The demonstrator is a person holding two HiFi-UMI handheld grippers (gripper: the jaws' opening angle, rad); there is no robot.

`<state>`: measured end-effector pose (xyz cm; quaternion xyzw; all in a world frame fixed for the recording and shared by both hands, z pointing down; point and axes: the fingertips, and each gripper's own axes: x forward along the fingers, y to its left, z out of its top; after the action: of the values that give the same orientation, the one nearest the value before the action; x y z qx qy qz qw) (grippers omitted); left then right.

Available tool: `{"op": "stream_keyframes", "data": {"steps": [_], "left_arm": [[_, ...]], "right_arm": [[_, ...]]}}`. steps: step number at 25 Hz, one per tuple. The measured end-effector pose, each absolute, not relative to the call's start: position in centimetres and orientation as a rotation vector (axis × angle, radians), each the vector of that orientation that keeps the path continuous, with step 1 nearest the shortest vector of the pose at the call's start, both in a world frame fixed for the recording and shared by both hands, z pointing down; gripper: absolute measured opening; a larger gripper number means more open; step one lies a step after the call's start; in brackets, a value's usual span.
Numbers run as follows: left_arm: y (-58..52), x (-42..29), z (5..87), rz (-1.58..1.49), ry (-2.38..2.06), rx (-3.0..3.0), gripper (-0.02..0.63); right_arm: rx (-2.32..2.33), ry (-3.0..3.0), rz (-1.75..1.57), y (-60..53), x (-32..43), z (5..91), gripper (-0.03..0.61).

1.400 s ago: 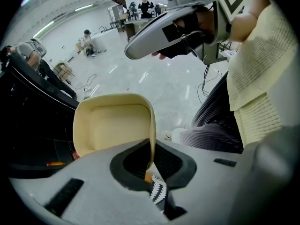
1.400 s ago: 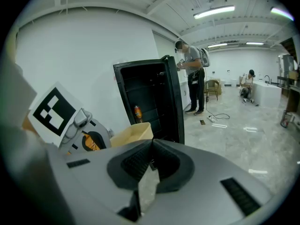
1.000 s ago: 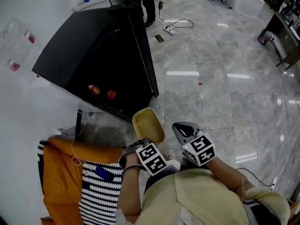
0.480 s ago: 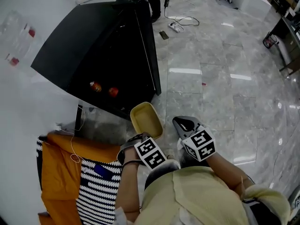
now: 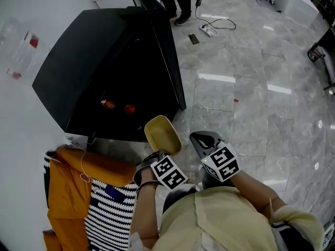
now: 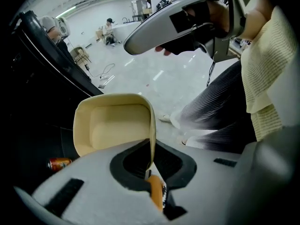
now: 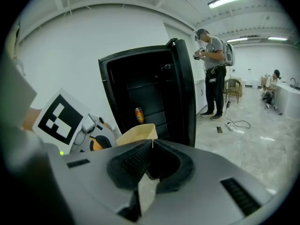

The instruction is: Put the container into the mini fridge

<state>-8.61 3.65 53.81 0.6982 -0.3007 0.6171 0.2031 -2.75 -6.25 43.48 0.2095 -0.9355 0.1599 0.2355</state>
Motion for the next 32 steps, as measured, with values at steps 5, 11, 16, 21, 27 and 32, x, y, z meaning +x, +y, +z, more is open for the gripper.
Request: {"op": "stream_keyframes", "data": {"steps": [5, 11, 16, 21, 27, 32], "left_arm": [[1.2, -9.0, 54.5, 1.701, -0.86, 1.902, 0.026], [-1.0, -10.2, 55.3, 1.681, -0.887, 1.839, 0.026], [-2.8, -10.5, 56.4, 1.653, -0.897, 1.811, 0.026], [-4.3, -12.0, 57.1, 1.664, -0.919, 1.749, 0.026], [-6.0, -13.8, 57.8, 1.659, -0.945, 1.71, 0.026], [-8.0, -14.6, 57.4, 1.629, -0.979, 1.703, 0.028]], "right_arm": [[0.521, -2.579, 0.459, -9.1, -3.7, 44.1, 0.031], [0.451, -2.579, 0.472, -11.3, -4.9, 45.3, 0.031], [0.44, -2.574, 0.483, -13.6, -5.1, 46.3, 0.031], [0.426, -2.582, 0.515, -15.2, -5.8, 47.1, 0.031], [0.396, -2.606, 0.515, -17.1, -8.2, 47.6, 0.031], [0.352, -2.627, 0.498, -18.4, -9.8, 47.5, 0.031]]}}
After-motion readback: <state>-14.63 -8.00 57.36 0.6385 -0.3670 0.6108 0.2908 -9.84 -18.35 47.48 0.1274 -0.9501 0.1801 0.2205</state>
